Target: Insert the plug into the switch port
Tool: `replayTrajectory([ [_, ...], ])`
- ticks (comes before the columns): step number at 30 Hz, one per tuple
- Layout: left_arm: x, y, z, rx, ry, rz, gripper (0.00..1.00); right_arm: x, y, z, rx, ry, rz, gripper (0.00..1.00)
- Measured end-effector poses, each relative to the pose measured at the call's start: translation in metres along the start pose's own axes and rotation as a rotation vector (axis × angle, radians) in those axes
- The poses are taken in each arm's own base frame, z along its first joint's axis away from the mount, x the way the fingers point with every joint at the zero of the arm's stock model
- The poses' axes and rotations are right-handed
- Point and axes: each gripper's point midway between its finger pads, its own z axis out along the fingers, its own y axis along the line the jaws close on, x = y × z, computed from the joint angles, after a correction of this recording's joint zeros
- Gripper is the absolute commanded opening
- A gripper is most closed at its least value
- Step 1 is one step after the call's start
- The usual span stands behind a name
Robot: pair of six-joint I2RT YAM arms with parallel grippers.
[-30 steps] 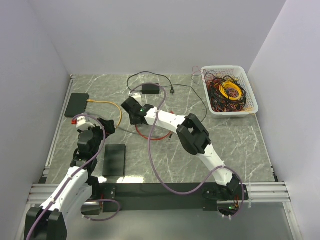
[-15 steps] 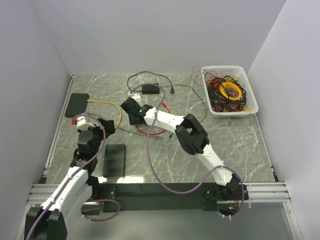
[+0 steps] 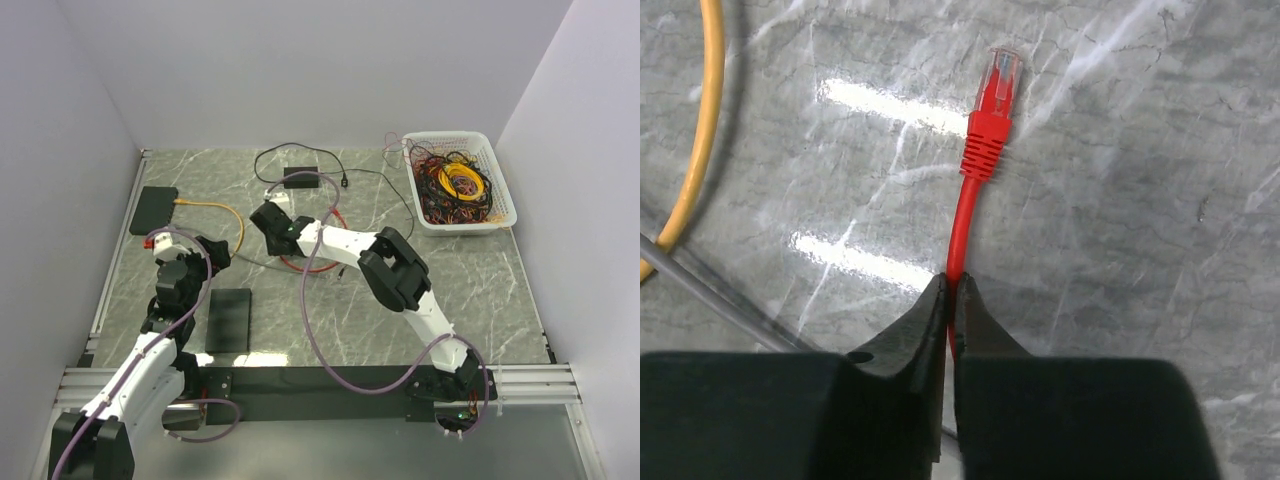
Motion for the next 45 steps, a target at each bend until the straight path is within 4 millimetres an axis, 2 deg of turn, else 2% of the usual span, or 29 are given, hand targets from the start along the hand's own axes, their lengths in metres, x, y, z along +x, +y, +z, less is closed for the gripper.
replayTrajectory([
  [4,0.001,0.001,0.0,-0.003,0.004,0.001,0.91,0.003,-0.006,-0.005,-0.002,-0.01,-0.006,0.0],
  [9,0.005,0.003,0.002,-0.012,0.018,0.005,0.9,0.025,-0.032,-0.03,0.019,0.026,-0.083,0.0],
  [13,0.007,0.005,0.001,-0.022,0.03,0.008,0.89,0.041,-0.063,-0.076,0.018,0.043,-0.156,0.0],
  [18,-0.005,-0.005,0.0,0.001,0.015,0.0,0.88,0.032,-0.079,-0.144,-0.062,-0.043,-0.182,0.0],
  [22,-0.014,-0.021,0.0,0.05,0.007,-0.009,0.86,0.041,-0.079,-0.191,-0.187,-0.084,-0.212,0.0],
  [26,-0.01,-0.028,-0.002,0.079,0.025,-0.009,0.86,0.076,-0.066,-0.22,-0.331,-0.051,-0.267,0.0],
  [29,-0.01,-0.03,-0.005,0.087,0.029,-0.008,0.87,0.111,-0.051,-0.229,-0.415,0.007,-0.336,0.0],
  [33,-0.012,-0.032,-0.007,0.095,0.021,-0.008,0.87,0.159,-0.029,-0.229,-0.475,0.111,-0.444,0.0],
  [36,-0.01,-0.031,-0.008,0.09,0.027,-0.004,0.87,0.195,-0.02,-0.22,-0.464,0.198,-0.529,0.0],
  [40,-0.003,-0.026,-0.007,0.078,0.044,0.001,0.88,0.227,-0.014,-0.2,-0.409,0.288,-0.607,0.01],
  [41,-0.002,-0.025,-0.007,0.076,0.049,0.004,0.88,0.23,-0.013,-0.197,-0.399,0.296,-0.614,0.05],
  [45,0.006,-0.02,-0.006,0.062,0.069,0.012,0.88,0.226,-0.003,-0.188,-0.377,0.286,-0.609,0.4],
])
